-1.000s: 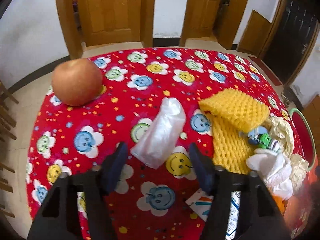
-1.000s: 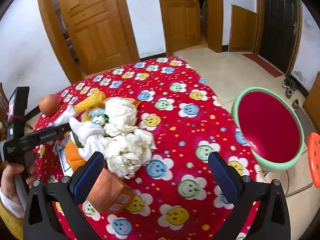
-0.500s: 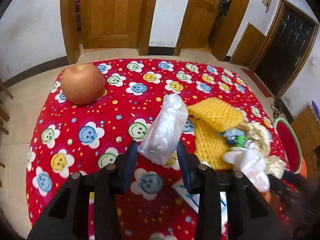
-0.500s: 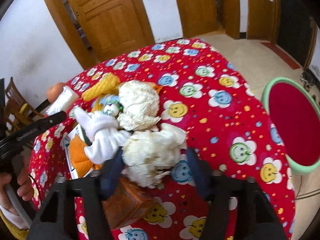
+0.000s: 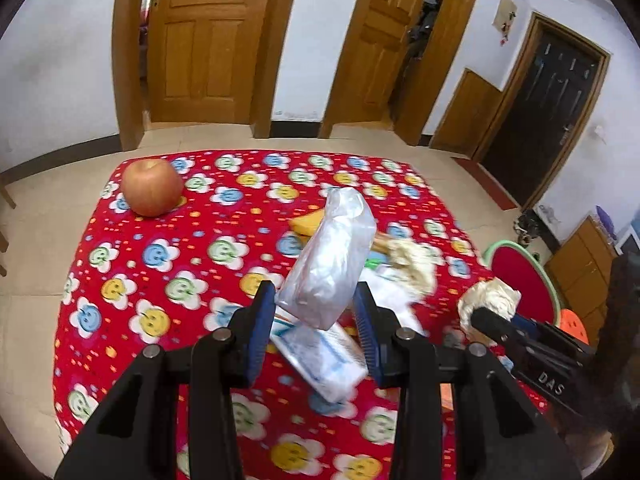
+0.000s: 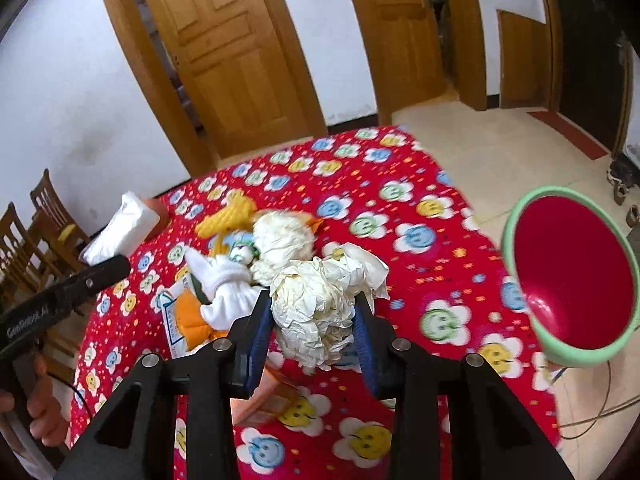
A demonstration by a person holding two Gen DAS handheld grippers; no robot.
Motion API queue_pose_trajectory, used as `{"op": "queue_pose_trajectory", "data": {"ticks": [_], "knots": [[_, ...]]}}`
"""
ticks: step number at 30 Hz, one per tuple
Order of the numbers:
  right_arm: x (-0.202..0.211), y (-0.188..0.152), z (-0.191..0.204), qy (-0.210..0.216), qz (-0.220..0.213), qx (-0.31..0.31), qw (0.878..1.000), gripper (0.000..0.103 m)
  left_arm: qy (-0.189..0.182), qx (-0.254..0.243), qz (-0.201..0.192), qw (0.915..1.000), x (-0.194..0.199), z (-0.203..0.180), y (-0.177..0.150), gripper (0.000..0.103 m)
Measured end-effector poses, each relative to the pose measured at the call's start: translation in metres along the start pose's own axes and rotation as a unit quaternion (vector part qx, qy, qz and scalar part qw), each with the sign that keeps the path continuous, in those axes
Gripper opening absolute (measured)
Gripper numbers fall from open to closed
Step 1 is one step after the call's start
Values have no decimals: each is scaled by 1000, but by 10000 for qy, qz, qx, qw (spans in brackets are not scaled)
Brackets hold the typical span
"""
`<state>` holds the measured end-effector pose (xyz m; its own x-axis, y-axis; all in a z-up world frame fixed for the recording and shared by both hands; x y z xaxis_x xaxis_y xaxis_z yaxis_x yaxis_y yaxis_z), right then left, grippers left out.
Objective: Collect trash
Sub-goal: 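Carry both items over the green-rimmed bucket while right gripper opens, dropping the paper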
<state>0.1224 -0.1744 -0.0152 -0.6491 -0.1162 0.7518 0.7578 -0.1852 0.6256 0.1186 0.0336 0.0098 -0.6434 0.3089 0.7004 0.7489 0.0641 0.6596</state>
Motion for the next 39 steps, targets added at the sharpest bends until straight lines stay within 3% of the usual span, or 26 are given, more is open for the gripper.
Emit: {"op": "queue_pose_trajectory", "data": {"ticks": [16, 29, 39], "knots": [[50, -1, -105, -768, -280, -478, 9955, 39, -573, -205, 144, 9980, -2, -97, -17, 40], [39, -16, -205, -1191, -63, -1143, 9863, 40, -775, -691, 503, 9933, -39, -178, -30, 40], [42, -25, -255, -1232, -119, -1434, 9819, 49, -874, -1076, 787, 9872, -75, -231, -37, 40]]}}
Point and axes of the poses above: each gripper's, at about its wrist camera, not at the fingertips, and x roughly against the way its jaws point, z to its left, y to its top, the point moved 1 cm from there along -x, roughly the way its jaws point, and after that the axes turned 3 degrees about x, right-handed, at the moved point
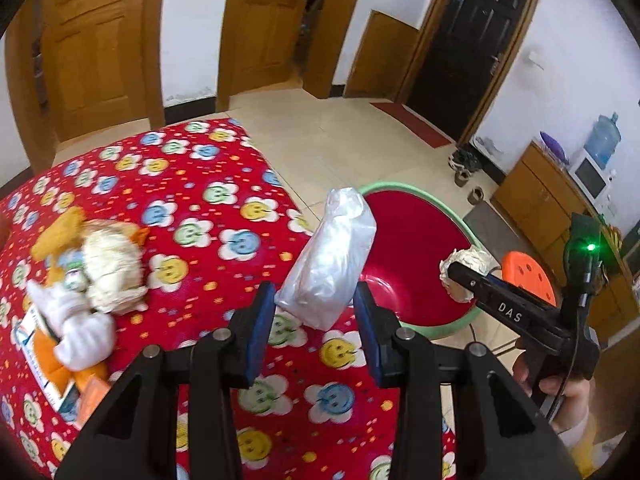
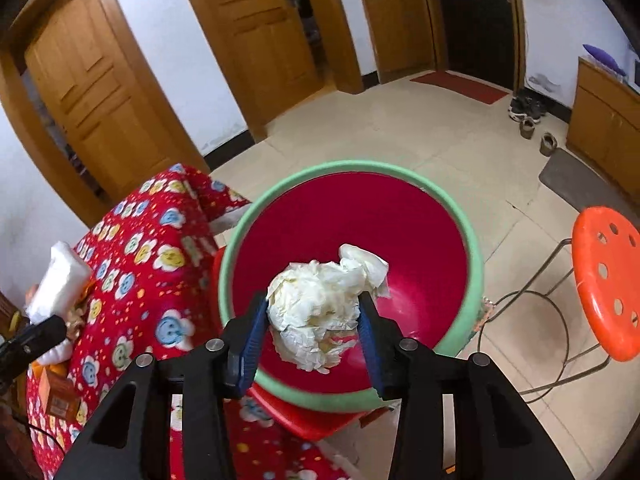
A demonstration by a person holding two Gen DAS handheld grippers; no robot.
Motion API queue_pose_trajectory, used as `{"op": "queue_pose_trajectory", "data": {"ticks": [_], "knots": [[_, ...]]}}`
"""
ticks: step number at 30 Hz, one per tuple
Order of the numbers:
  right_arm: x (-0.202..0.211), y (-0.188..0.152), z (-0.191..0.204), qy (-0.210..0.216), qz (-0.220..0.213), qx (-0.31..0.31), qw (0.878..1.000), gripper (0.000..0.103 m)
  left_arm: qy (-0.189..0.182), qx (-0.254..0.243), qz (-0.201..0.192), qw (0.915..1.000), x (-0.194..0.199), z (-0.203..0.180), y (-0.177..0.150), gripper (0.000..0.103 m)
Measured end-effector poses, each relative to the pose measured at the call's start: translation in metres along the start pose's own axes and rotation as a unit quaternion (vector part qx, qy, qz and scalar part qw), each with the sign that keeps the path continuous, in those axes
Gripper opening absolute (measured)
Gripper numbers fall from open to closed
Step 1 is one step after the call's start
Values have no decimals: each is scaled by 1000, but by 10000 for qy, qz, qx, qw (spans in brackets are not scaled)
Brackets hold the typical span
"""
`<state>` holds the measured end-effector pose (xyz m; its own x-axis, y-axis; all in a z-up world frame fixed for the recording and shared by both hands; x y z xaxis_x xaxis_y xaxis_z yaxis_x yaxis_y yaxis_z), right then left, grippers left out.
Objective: Collect trash
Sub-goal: 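Carry both items over the green-rimmed bucket while right gripper opens, dropping the paper, then open the left gripper over the bucket to drop the plastic bag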
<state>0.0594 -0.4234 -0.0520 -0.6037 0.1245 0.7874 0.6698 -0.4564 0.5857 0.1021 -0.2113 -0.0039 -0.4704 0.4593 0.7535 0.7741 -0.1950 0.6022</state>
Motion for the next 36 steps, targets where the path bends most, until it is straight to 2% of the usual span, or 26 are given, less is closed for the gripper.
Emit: {"op": "queue_pose_trajectory", "data": {"ticks": [1, 3, 22, 25, 27, 36], "knots": [[0, 1, -4, 19, -18, -47, 10000, 54, -10, -32, 31, 10000, -4, -5, 0, 40], [1, 3, -10, 50, -51, -97, 9999, 56, -27, -105, 110, 9999, -14, -13, 1, 40], [27, -4, -45, 68, -385, -509, 9979, 57, -101, -633, 743, 9952, -97, -76, 3, 40], [30, -5, -48, 71, -407, -530, 9977, 57, -101, -653, 721, 9952, -100, -82, 4, 50], [32, -6, -48, 75, -416, -526, 9977, 57, -71, -655, 659, 9956, -98, -84, 6, 62], [34, -4, -39, 93, -378, -480, 9981, 57, 79, -604, 300, 9977, -66, -75, 14, 70]]}}
Point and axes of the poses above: each gripper's, at about its wrist camera, not at the fingertips, and x roughly against the way its jaws point, z to its left, y to its top, the point moved 1 cm from there along -x, roughly the way its jaws point, and after that the axes turned 3 degrees about x, right-handed, at the moved point
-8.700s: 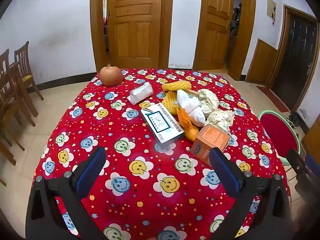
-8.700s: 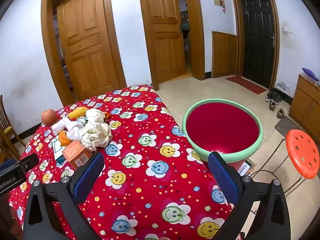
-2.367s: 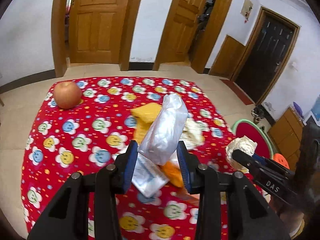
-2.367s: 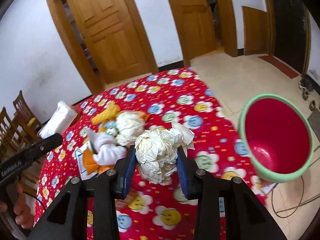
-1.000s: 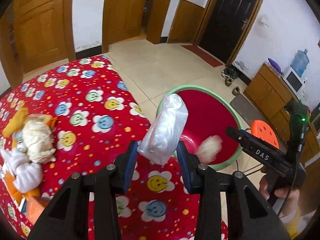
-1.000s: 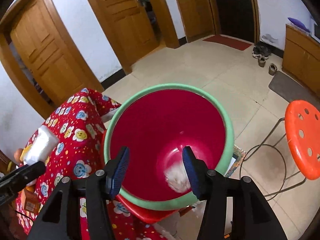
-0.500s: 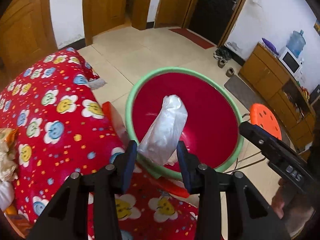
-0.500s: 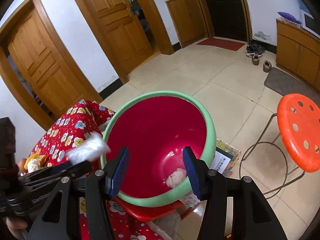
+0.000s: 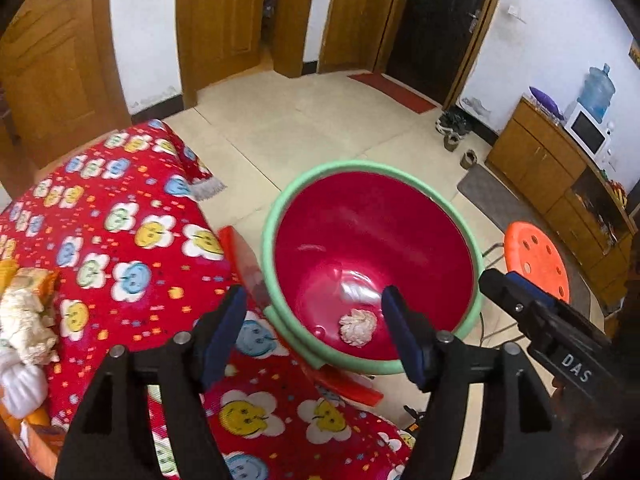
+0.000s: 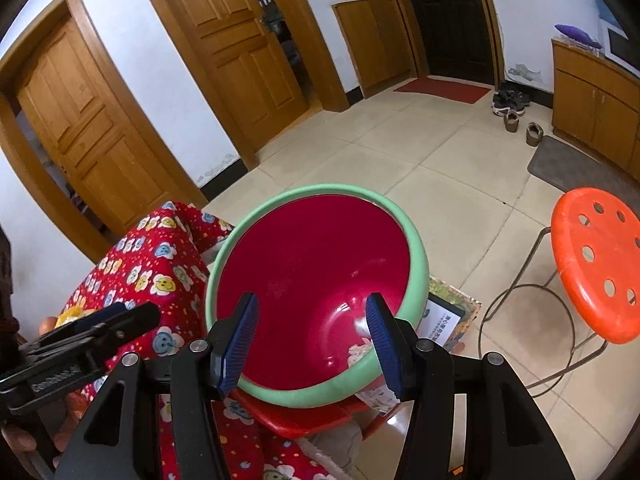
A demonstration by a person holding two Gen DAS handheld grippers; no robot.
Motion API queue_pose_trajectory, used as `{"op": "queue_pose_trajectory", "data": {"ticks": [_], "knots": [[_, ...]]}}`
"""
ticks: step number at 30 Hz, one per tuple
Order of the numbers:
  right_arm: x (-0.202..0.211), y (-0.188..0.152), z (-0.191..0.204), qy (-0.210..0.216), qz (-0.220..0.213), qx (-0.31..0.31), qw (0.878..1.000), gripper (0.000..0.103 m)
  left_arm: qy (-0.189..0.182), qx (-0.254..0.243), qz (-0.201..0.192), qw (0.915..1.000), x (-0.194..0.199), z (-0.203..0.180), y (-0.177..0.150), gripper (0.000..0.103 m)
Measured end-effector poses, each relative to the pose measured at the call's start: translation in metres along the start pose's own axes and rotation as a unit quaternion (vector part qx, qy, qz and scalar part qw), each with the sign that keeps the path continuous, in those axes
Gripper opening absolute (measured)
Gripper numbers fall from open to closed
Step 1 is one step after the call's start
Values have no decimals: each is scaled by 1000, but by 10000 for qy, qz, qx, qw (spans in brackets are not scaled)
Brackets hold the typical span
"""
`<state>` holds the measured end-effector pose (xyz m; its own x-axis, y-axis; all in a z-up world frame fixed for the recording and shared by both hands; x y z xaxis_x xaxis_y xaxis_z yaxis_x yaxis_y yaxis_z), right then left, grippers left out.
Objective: Collect trash
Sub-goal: 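Open the left gripper over the bucket to drop the plastic bag, then move both grippers back over the trash on the table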
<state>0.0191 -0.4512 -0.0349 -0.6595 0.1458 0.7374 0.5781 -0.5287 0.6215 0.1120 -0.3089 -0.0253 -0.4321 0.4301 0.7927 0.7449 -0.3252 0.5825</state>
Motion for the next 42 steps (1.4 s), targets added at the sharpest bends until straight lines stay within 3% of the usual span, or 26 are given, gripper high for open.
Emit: {"op": "queue_pose_trajectory", "data": {"ticks": [4, 8, 25, 42], "knots": [[5, -2, 9, 27, -19, 8, 10000, 68, 97, 132, -105, 9998, 17, 12, -1, 71], [11, -2, 20, 103, 11, 41, 9999, 69, 222, 327, -207, 9990, 34, 30, -6, 75], [28, -22, 83, 487, 97, 495, 9975, 72, 622, 870, -584, 9925, 106, 86, -35, 75], [36, -50, 140, 799, 294, 718, 9938, 74, 1002, 1390, -794, 9820, 152, 155, -69, 75]]}}
Point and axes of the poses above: each gripper's, at about its wrist camera, not at the fingertips, and x roughly against the way its jaws point, z to its left, y to its top, the point moved 1 cm from there along -x, roughly the way its jaws point, and after that the axes turned 3 degrees about x, right-handed, at the moved point
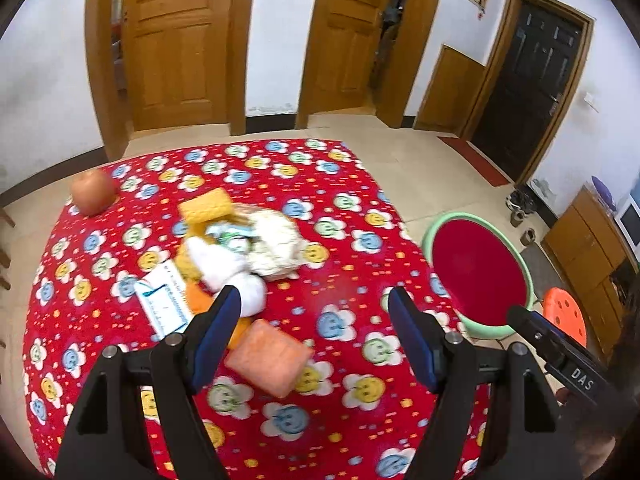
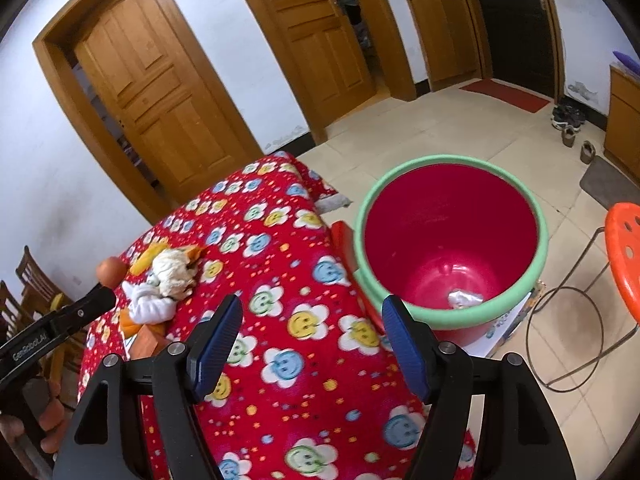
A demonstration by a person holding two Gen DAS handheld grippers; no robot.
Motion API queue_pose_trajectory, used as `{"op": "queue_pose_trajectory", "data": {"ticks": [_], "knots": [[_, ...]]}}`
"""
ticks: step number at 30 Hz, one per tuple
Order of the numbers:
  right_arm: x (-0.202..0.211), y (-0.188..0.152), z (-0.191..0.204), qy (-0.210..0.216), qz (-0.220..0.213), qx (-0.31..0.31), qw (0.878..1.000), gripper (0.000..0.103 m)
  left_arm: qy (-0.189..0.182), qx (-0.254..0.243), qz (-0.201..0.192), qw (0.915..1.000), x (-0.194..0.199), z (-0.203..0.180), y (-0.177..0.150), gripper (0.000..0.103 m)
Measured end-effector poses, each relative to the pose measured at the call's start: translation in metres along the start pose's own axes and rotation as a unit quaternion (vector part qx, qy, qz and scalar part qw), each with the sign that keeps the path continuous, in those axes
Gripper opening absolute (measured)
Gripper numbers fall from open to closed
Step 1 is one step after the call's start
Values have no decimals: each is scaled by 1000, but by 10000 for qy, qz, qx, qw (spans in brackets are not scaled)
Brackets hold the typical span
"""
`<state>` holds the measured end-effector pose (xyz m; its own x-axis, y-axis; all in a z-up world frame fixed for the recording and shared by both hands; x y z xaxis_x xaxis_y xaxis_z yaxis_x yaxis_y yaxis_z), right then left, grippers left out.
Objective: Collect trash
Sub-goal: 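Move both grippers back over the trash on the table, then grasp the white medicine box with left gripper while right gripper grasps the orange box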
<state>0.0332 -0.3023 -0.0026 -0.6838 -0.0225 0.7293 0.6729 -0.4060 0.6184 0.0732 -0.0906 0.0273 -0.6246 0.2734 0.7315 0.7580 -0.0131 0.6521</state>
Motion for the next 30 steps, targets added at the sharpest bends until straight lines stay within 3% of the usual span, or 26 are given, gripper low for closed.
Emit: {"op": "queue_pose_trajectory", "data": {"ticks": [19, 30], "knots": [[-31, -18, 47, 30, 343, 298, 9990, 74, 654, 787, 86, 9947, -11, 117, -9, 75], [-54, -25, 64, 108, 593, 469, 9971, 74, 593, 1153, 499, 9903, -49, 139, -20, 75]]}}
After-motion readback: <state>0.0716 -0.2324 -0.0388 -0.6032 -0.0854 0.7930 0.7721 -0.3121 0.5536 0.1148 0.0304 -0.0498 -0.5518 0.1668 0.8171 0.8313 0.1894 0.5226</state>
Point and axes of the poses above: each gripper's, at about its wrist camera, not at the fingertips, and x roughly against the way its jaws point, z to its left, y to its top, the point moved 1 cm from there along -x, roughly the way its jaws point, and after that the axes turned 3 degrees about x, right-handed, at the moved point
